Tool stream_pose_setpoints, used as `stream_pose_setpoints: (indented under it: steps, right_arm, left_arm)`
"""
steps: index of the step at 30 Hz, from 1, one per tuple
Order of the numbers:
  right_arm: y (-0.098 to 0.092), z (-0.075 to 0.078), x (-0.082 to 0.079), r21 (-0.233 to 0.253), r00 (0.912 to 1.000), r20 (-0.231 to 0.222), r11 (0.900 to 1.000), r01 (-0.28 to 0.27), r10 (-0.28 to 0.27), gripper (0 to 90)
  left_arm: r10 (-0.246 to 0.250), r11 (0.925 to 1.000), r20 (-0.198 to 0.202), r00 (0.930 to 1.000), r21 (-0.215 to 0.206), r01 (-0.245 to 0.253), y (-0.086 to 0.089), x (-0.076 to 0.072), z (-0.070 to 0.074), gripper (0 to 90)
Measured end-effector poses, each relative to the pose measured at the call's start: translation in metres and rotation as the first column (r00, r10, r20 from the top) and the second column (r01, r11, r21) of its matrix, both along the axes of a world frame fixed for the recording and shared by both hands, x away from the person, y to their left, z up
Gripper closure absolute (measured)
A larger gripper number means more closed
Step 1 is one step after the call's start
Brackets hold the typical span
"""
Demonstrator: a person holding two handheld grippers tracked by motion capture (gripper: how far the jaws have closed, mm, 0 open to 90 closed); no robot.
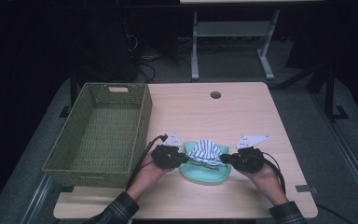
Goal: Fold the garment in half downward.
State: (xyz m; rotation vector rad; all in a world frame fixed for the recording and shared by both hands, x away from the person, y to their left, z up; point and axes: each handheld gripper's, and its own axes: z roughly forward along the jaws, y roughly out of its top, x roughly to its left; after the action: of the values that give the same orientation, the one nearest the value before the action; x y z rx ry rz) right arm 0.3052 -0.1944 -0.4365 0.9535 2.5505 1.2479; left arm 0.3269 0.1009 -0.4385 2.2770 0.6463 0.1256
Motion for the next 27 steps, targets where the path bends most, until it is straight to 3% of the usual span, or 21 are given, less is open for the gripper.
stream_pose_setpoints:
  steps: [12,16,20,23,27]
  right_arm:
    - [0.005,-0.014,-0.013,-0.029,0.9986,-0.041,0.999,-0.035,0.034,87.2]
    - [0.005,-0.021,-0.014,-0.041,0.9974,-0.060,0.998,-0.041,0.039,87.1]
    - [0.005,-0.025,-0.016,-0.055,0.9957,-0.084,0.997,-0.044,0.040,86.9]
    - [0.004,-0.024,-0.017,-0.052,0.9969,-0.068,0.998,-0.043,0.039,85.7]
    - [0.000,-0.018,-0.017,-0.024,0.9979,-0.058,0.999,-0.031,0.030,80.9]
  left_arm:
    - [-0.036,0.9969,-0.070,0.9969,0.068,0.040,0.000,-0.012,-0.019,80.4]
    - [-0.041,0.9970,-0.094,0.9948,0.061,0.047,0.000,-0.016,-0.020,80.5]
    - [-0.057,0.9957,-0.091,0.9942,0.068,0.063,0.000,-0.019,-0.020,79.6]
    - [-0.049,0.9975,-0.096,0.9941,0.046,0.054,0.000,-0.020,-0.017,74.1]
    - [-0.045,0.9987,-0.073,0.9963,0.019,0.046,0.001,-0.021,-0.006,65.4]
